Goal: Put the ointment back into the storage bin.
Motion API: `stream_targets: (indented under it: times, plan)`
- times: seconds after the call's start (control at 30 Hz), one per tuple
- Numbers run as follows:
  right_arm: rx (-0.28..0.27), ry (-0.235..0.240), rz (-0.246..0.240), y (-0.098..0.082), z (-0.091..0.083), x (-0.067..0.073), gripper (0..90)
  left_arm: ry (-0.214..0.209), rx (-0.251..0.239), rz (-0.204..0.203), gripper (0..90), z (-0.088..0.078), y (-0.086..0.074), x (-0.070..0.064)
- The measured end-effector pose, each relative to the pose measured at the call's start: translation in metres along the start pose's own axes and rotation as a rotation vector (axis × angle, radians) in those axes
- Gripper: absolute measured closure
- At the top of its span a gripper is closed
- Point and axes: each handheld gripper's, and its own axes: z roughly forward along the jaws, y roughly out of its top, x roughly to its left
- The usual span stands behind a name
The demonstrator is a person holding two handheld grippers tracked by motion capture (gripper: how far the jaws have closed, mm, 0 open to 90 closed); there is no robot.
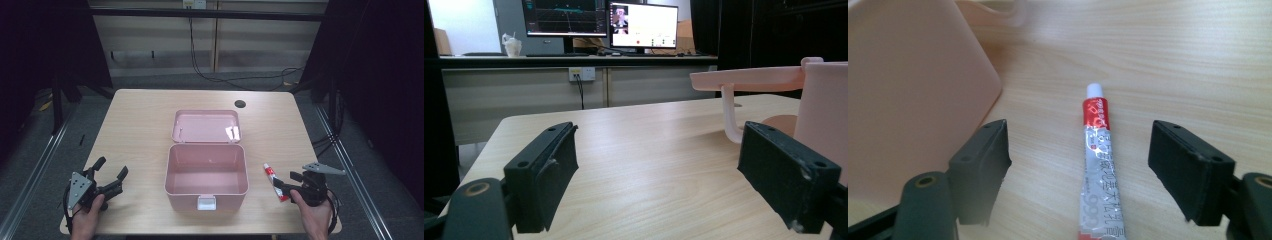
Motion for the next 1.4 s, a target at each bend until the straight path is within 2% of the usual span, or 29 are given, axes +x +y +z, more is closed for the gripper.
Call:
stream_targets:
  times: [0.2,0.3,0.33,0.4,0.43,0.47,0.5,0.6,0.63,0.7,0.73,0.8,0.9,0.93,1.0,1.07,1.13,1.2,1.27,1.4]
  plan:
    - [0.010,0.020,0.009,0.001,-0.002,-0.002,23.9,0.000,-0.001,-0.001,15.7,0.000,0.000,0.000]
    - [0.021,0.013,0.012,0.002,-0.003,-0.004,23.2,-0.002,-0.002,-0.005,15.7,0.000,0.000,0.000]
    - [0.037,0.000,0.001,0.004,-0.004,-0.004,23.6,0.002,-0.002,-0.003,15.7,0.000,0.000,0.000]
    - [0.044,0.008,-0.005,0.005,-0.004,-0.004,23.5,-0.003,-0.002,-0.008,15.7,0.000,0.000,-0.001]
    - [0.060,0.010,-0.042,0.009,-0.004,0.000,23.4,-0.002,-0.002,-0.007,15.7,0.000,0.000,0.000]
    - [0.060,0.010,-0.042,0.009,-0.004,0.000,23.4,-0.002,-0.002,-0.007,15.7,0.000,0.000,0.000]
    - [0.074,0.019,-0.068,0.014,-0.003,0.004,24.1,0.006,-0.001,-0.005,15.7,0.000,0.000,-0.001]
    - [0.078,0.016,-0.076,0.018,-0.003,0.007,24.8,0.003,0.000,-0.005,15.7,0.000,0.000,0.000]
    - [0.091,0.050,-0.071,0.023,-0.002,0.005,23.5,0.002,-0.002,-0.005,15.7,0.000,0.000,-0.001]
    - [0.102,0.057,-0.060,0.027,-0.002,0.003,25.5,0.000,-0.003,-0.012,15.7,0.000,0.000,-0.001]
    - [0.117,0.071,-0.054,0.029,-0.002,0.003,25.5,-0.001,-0.004,-0.012,15.7,0.000,0.000,-0.001]
    - [0.141,0.058,-0.060,0.033,-0.003,0.003,29.5,0.002,-0.004,-0.007,15.7,0.000,0.000,-0.001]
    - [0.164,0.053,-0.053,0.035,-0.003,0.003,30.8,0.000,-0.006,-0.010,15.7,0.000,0.000,-0.001]
    - [0.205,0.044,-0.051,0.038,0.000,0.004,30.9,0.004,-0.006,-0.006,15.7,-0.001,0.000,-0.001]
    - [0.215,0.040,-0.055,0.039,0.000,0.004,31.4,0.003,-0.006,-0.006,15.7,-0.001,0.000,-0.001]
    - [0.262,0.045,-0.051,0.045,0.007,0.003,36.2,0.005,-0.003,-0.004,15.7,-0.001,0.000,-0.001]
    - [0.290,0.054,-0.048,0.047,0.011,0.003,36.8,0.002,-0.004,-0.011,15.7,0.000,0.000,-0.001]
    - [0.336,0.049,-0.048,0.050,0.017,0.002,42.8,0.013,0.000,-0.008,15.7,0.000,0.000,-0.001]
    - [0.375,0.061,-0.048,0.053,0.021,0.002,42.6,0.013,0.000,-0.009,15.8,0.000,0.000,-0.001]
    - [0.415,0.041,-0.053,0.057,0.027,0.002,45.4,0.009,0.001,-0.007,15.7,0.000,0.000,-0.001]
